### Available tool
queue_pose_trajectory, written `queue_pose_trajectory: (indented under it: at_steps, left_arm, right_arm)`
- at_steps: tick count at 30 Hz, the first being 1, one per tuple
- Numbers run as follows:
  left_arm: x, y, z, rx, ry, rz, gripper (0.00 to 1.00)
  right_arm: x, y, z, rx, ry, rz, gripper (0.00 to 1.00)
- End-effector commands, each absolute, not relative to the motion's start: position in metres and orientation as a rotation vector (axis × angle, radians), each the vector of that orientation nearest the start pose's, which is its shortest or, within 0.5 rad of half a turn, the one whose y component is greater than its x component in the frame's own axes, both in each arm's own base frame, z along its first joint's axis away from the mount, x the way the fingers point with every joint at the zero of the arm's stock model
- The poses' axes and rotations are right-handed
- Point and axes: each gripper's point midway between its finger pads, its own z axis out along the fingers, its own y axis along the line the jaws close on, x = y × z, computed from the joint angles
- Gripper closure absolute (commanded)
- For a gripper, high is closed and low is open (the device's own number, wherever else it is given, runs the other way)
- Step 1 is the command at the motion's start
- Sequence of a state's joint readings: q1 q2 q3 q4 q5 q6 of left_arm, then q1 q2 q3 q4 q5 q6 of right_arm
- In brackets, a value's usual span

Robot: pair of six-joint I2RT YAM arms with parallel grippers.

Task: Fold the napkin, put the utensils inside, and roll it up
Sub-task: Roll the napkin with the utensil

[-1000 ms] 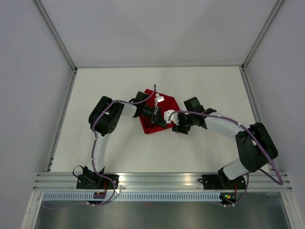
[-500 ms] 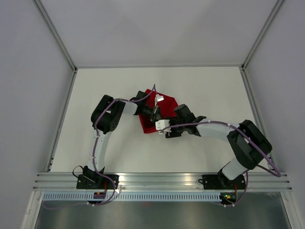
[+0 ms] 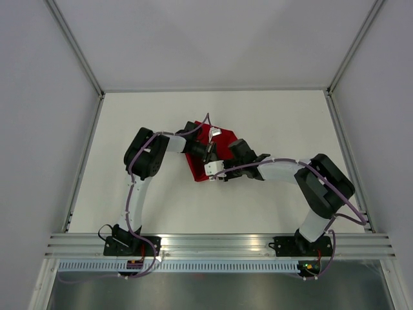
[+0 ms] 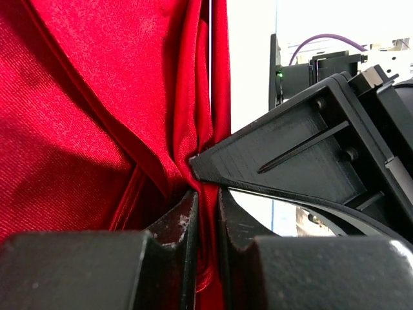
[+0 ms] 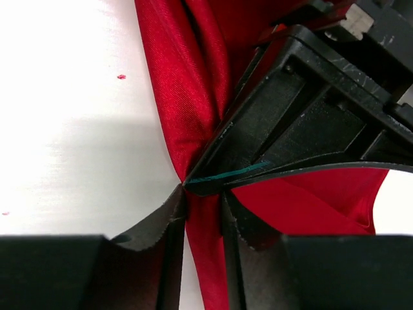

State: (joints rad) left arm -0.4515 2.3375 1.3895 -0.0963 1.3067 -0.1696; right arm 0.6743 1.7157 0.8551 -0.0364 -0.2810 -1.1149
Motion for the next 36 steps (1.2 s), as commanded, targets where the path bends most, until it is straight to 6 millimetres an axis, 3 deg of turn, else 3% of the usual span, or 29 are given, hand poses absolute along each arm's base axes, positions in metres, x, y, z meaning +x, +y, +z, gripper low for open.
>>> queue_pose_trajectory:
  at_steps: [1, 3, 8, 12, 17, 20, 23, 27, 28, 29, 32, 35, 36]
  left_arm:
    - [0.298, -0.335, 0.023, 0.861, 2.252, -1.979, 0.98]
    - [0.299, -0.333, 0.022, 0.864, 2.255, -1.956, 0.97]
    - [0.306, -0.330, 0.026, 0.875, 2.262, -1.849, 0.75]
    - [0.323, -0.326, 0.031, 0.857, 2.293, -1.666, 0.60]
    - [0.344, -0.321, 0.055, 0.842, 2.254, -1.529, 0.55]
    - [0.366, -0.311, 0.060, 0.778, 2.268, -1.375, 0.54]
    - [0.402, -0.289, 0.068, 0.618, 2.294, -1.125, 0.54]
    - [0.437, -0.257, 0.098, 0.455, 2.228, -0.880, 0.55]
    - [0.442, -0.249, 0.117, 0.429, 2.184, -0.822, 0.54]
    - [0.449, -0.242, 0.125, 0.401, 2.163, -0.748, 0.54]
    - [0.455, -0.225, 0.165, 0.340, 2.069, -0.636, 0.53]
    - [0.458, -0.213, 0.209, 0.287, 1.938, -0.575, 0.53]
    - [0.453, -0.208, 0.209, 0.273, 1.931, -0.558, 0.53]
  right_arm:
    - [0.290, 0.246, -0.011, -2.112, 1.499, 0.184, 0.73]
    - [0.280, 0.238, -0.018, -2.165, 1.543, 0.216, 0.77]
    - [0.269, 0.232, -0.026, -2.243, 1.645, 0.293, 0.83]
    - [0.262, 0.229, -0.026, -2.247, 1.774, 0.390, 0.87]
    - [0.262, 0.221, -0.031, -2.242, 1.896, 0.459, 0.89]
    - [0.258, 0.219, -0.031, -2.253, 1.957, 0.529, 0.89]
    - [0.253, 0.218, -0.031, -2.245, 2.034, 0.588, 0.89]
    - [0.245, 0.215, -0.029, -2.212, 2.160, 0.662, 0.89]
    - [0.241, 0.215, -0.030, -2.194, 2.202, 0.697, 0.89]
    - [0.239, 0.215, -0.031, -2.182, 2.233, 0.714, 0.89]
    - [0.223, 0.215, -0.026, -2.152, 2.353, 0.835, 0.88]
    - [0.223, 0.225, -0.021, -2.101, 2.429, 0.922, 0.88]
    - [0.224, 0.226, -0.022, -2.087, 2.450, 0.933, 0.88]
